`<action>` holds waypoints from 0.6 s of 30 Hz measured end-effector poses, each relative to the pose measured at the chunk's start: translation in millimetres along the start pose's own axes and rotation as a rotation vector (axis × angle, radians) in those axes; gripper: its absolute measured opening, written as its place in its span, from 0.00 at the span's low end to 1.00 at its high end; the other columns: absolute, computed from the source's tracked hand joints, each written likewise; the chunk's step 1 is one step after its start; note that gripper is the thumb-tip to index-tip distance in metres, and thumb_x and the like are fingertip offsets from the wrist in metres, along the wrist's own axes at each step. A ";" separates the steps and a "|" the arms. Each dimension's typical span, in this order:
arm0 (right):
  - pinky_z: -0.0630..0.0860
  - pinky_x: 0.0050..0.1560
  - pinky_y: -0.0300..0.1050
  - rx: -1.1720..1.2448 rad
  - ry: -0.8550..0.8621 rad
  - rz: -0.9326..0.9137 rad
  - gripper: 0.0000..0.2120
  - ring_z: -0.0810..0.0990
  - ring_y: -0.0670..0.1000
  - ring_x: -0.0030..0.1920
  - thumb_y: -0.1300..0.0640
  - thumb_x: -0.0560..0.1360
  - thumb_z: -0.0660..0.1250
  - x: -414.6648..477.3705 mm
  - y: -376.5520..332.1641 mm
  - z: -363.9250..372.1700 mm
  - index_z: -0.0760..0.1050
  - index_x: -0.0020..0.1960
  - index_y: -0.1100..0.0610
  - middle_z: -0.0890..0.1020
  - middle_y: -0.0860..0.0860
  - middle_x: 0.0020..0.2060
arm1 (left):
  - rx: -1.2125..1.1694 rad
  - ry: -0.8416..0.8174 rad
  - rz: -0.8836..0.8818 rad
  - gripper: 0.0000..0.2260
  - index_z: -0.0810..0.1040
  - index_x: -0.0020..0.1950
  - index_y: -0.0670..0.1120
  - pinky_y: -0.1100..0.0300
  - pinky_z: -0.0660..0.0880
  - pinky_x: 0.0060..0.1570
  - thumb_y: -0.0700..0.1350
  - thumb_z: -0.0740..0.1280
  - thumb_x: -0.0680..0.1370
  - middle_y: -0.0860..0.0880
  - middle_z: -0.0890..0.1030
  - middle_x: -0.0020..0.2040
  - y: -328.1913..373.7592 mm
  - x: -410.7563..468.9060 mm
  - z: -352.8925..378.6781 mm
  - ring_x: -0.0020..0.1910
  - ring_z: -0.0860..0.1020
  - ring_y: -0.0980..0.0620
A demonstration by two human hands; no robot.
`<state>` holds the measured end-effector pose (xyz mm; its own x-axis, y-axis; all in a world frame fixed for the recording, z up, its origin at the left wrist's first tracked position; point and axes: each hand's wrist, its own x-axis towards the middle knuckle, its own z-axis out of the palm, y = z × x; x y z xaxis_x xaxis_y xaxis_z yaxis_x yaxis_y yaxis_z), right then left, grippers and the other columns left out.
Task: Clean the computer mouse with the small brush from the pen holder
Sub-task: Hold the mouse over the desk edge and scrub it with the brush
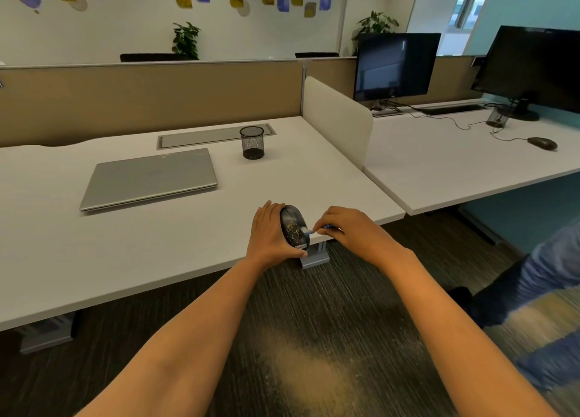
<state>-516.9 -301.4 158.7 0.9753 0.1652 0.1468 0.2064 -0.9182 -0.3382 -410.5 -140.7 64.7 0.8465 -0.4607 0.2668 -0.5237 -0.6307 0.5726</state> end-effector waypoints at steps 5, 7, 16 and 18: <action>0.73 0.51 0.39 0.046 0.115 -0.036 0.11 0.79 0.51 0.51 0.57 0.77 0.63 5.5 -5.2 -9.1 0.79 0.55 0.58 0.81 0.53 0.52 | 0.001 -0.018 0.015 0.48 0.58 0.71 0.46 0.52 0.48 0.73 0.58 0.78 0.58 0.46 0.63 0.71 0.6 -3.8 1.2 0.74 0.54 0.46; 0.70 0.50 0.37 0.039 0.124 -0.055 0.11 0.79 0.51 0.51 0.58 0.77 0.63 14.8 -10.9 -6.9 0.79 0.55 0.59 0.81 0.53 0.53 | -0.004 -0.024 0.021 0.48 0.58 0.71 0.46 0.53 0.47 0.73 0.59 0.78 0.58 0.46 0.63 0.72 3.7 -4.6 2.5 0.74 0.54 0.46; 0.72 0.54 0.45 -0.094 -0.045 -0.059 0.13 0.76 0.53 0.56 0.58 0.78 0.61 11.5 -16.8 2.8 0.76 0.61 0.57 0.78 0.54 0.58 | 0.004 0.002 0.008 0.48 0.58 0.72 0.45 0.53 0.47 0.73 0.58 0.78 0.59 0.46 0.62 0.72 -0.9 -5.3 -0.8 0.75 0.53 0.46; 0.72 0.55 0.45 -0.134 -0.095 -0.062 0.13 0.76 0.53 0.57 0.58 0.78 0.60 5.4 -14.6 1.9 0.76 0.61 0.56 0.77 0.54 0.58 | 0.006 -0.003 -0.001 0.48 0.59 0.71 0.45 0.52 0.48 0.73 0.58 0.78 0.58 0.46 0.63 0.71 -4.2 -6.0 -0.9 0.74 0.54 0.46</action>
<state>-514.5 -286.5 162.7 0.9654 0.2505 0.0730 0.2603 -0.9440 -0.2029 -413.3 -134.7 61.4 0.8468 -0.4620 0.2635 -0.5232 -0.6348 0.5686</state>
